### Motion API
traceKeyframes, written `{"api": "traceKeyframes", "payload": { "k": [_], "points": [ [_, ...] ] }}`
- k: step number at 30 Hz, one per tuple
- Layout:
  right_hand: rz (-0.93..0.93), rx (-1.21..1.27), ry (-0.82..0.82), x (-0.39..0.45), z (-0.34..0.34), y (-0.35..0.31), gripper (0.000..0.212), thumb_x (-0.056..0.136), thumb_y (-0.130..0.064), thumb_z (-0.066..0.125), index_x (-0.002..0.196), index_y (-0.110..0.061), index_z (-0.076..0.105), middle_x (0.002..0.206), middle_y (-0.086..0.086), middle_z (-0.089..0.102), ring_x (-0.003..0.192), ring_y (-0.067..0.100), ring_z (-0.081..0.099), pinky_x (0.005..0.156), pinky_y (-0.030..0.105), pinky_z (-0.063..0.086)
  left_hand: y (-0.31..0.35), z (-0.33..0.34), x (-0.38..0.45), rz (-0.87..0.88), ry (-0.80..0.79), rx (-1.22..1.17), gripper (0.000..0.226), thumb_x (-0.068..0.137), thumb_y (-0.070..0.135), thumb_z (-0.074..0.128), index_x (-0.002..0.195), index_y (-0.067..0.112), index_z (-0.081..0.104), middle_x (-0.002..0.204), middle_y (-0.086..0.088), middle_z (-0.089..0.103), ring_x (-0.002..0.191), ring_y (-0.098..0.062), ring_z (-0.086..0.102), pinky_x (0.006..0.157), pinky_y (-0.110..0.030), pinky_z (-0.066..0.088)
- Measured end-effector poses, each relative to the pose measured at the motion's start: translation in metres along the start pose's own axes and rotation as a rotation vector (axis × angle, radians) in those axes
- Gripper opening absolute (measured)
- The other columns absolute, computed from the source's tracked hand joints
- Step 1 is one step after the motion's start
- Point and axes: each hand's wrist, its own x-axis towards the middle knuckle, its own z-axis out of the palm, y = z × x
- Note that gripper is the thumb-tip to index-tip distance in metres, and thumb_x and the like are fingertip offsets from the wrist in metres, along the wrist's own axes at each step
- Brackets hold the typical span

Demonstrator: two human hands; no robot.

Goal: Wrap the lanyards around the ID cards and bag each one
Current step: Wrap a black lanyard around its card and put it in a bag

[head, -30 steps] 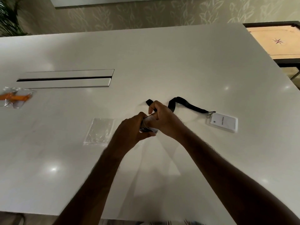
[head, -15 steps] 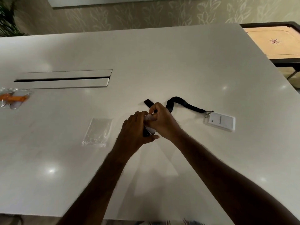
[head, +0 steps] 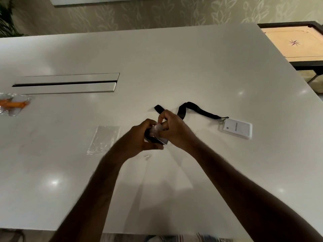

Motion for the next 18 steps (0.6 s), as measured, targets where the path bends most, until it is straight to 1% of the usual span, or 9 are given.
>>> {"api": "traceKeyframes", "payload": {
  "k": [1, 3, 6, 8, 10, 13, 15, 16, 18],
  "points": [
    [-0.005, -0.008, -0.012, 0.001, -0.002, 0.0, 0.022, 0.098, -0.016, 0.072, 0.096, -0.028, 0.053, 0.07, -0.004, 0.074, 0.06, 0.0, 0.068, 0.052, 0.02, 0.051, -0.003, -0.002, 0.0, -0.003, 0.009, 0.015, 0.058, 0.07, 0.048, 0.092, 0.116, 0.037, 0.06, 0.103, 0.021, 0.075, 0.091, -0.001, 0.072, 0.077, -0.011, 0.053],
    [-0.018, 0.002, -0.041, 0.002, -0.004, 0.0, 0.023, 0.097, -0.013, 0.072, 0.094, -0.028, 0.054, 0.073, 0.002, 0.078, 0.064, 0.007, 0.07, 0.058, 0.03, 0.056, -0.004, -0.002, 0.001, -0.019, 0.032, 0.039, 0.047, 0.069, 0.054, 0.09, 0.105, 0.035, 0.065, 0.093, 0.019, 0.076, 0.082, -0.004, 0.072, 0.069, -0.014, 0.053],
    [-0.044, 0.021, -0.054, 0.001, -0.004, -0.003, 0.021, 0.096, -0.012, 0.072, 0.095, -0.025, 0.055, 0.084, 0.007, 0.081, 0.075, 0.019, 0.079, 0.065, 0.036, 0.062, -0.001, 0.002, 0.002, -0.044, 0.088, 0.023, 0.05, 0.063, 0.071, 0.083, 0.095, 0.035, 0.067, 0.084, 0.013, 0.076, 0.073, -0.01, 0.071, 0.064, -0.024, 0.053],
    [-0.043, 0.05, -0.025, -0.001, -0.002, -0.003, 0.022, 0.096, -0.013, 0.073, 0.093, -0.025, 0.055, 0.085, 0.01, 0.081, 0.077, 0.024, 0.078, 0.062, 0.032, 0.06, 0.002, 0.005, 0.002, -0.032, 0.121, -0.009, 0.049, 0.062, 0.071, 0.083, 0.094, 0.037, 0.067, 0.081, 0.014, 0.076, 0.07, -0.009, 0.07, 0.06, -0.019, 0.052],
    [-0.028, 0.098, -0.015, -0.001, 0.002, -0.003, 0.023, 0.097, -0.011, 0.072, 0.092, -0.025, 0.055, 0.084, 0.016, 0.079, 0.076, 0.032, 0.078, 0.063, 0.038, 0.062, 0.004, 0.006, 0.002, -0.032, 0.137, -0.042, 0.045, 0.063, 0.064, 0.084, 0.095, 0.038, 0.067, 0.08, 0.014, 0.076, 0.069, -0.006, 0.072, 0.061, -0.017, 0.053],
    [-0.023, 0.126, -0.042, -0.001, 0.005, 0.001, 0.018, 0.099, -0.011, 0.069, 0.095, -0.023, 0.056, 0.083, 0.014, 0.08, 0.074, 0.031, 0.078, 0.068, 0.047, 0.064, 0.0, 0.006, 0.001, -0.057, 0.118, -0.094, 0.043, 0.064, 0.056, 0.089, 0.095, 0.034, 0.069, 0.082, 0.006, 0.079, 0.075, -0.014, 0.076, 0.073, -0.04, 0.062],
    [-0.025, 0.116, -0.087, -0.001, 0.002, 0.003, 0.015, 0.099, -0.015, 0.069, 0.097, -0.025, 0.058, 0.085, 0.008, 0.082, 0.074, 0.025, 0.079, 0.068, 0.043, 0.064, -0.003, 0.007, 0.002, -0.062, 0.107, -0.1, 0.042, 0.066, 0.054, 0.09, 0.096, 0.032, 0.07, 0.084, 0.003, 0.079, 0.078, -0.02, 0.077, 0.079, -0.049, 0.062],
    [-0.025, 0.134, -0.121, 0.0, -0.001, 0.003, 0.013, 0.099, -0.018, 0.07, 0.099, -0.025, 0.059, 0.086, 0.006, 0.082, 0.075, 0.022, 0.079, 0.068, 0.039, 0.064, -0.004, 0.007, 0.001, -0.06, 0.107, -0.118, 0.041, 0.068, 0.052, 0.09, 0.096, 0.031, 0.07, 0.085, 0.003, 0.08, 0.078, -0.02, 0.078, 0.08, -0.048, 0.063],
    [-0.011, 0.18, -0.161, 0.001, -0.006, 0.004, 0.01, 0.099, -0.024, 0.072, 0.101, -0.023, 0.062, 0.088, 0.002, 0.083, 0.078, 0.017, 0.079, 0.071, 0.026, 0.062, -0.005, 0.007, 0.001, -0.048, 0.13, -0.168, 0.034, 0.074, 0.05, 0.088, 0.097, 0.032, 0.07, 0.086, 0.005, 0.08, 0.078, -0.014, 0.078, 0.077, -0.036, 0.064]
  ]
}}
